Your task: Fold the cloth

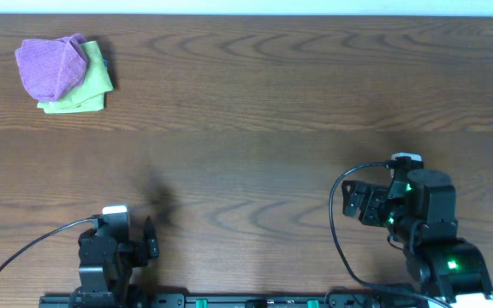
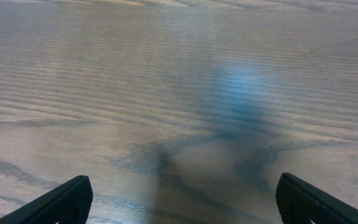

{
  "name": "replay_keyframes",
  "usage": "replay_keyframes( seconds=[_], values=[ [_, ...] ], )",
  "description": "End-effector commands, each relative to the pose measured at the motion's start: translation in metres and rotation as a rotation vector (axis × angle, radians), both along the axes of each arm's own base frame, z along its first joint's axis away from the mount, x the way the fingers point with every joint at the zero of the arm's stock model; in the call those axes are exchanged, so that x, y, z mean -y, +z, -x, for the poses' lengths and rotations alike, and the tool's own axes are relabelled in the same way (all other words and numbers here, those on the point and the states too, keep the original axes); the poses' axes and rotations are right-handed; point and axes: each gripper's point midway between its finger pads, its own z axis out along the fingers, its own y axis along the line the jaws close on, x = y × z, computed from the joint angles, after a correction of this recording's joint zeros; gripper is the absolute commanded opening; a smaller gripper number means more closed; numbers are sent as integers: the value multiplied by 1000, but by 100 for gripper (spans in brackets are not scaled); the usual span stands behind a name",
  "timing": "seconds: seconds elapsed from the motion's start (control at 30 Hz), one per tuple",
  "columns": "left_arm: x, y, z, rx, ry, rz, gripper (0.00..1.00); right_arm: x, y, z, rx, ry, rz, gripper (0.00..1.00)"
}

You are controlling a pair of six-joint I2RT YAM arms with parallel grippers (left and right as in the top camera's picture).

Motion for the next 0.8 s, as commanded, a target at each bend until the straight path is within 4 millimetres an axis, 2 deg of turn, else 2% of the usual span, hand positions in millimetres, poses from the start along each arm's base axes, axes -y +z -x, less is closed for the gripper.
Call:
replay_keyframes(
  seconds=[0.0,0.1,0.2,0.33,0.53,0.6,0.77],
  values=[
    [-7,-16,11,-71,7,-50,95,4,2,6,12,5,38,99],
    [-7,-16,11,-71,7,-50,95,17,-4,7,37,-11,116,99],
    [-7,-16,11,-71,7,-50,95,16,-16,8,111,131,234,99],
    [-7,-16,11,-71,7,-50,95,21,-43,17,181,176,304,99],
    [-7,-16,11,-71,7,-50,95,25,-78,28,255,172,313,99],
    [-7,-16,11,-71,7,-50,95,26,-84,29,270,163,309,99],
    [-7,-16,11,-71,7,-50,96,30,-82,30,294,178,358,99]
  ],
)
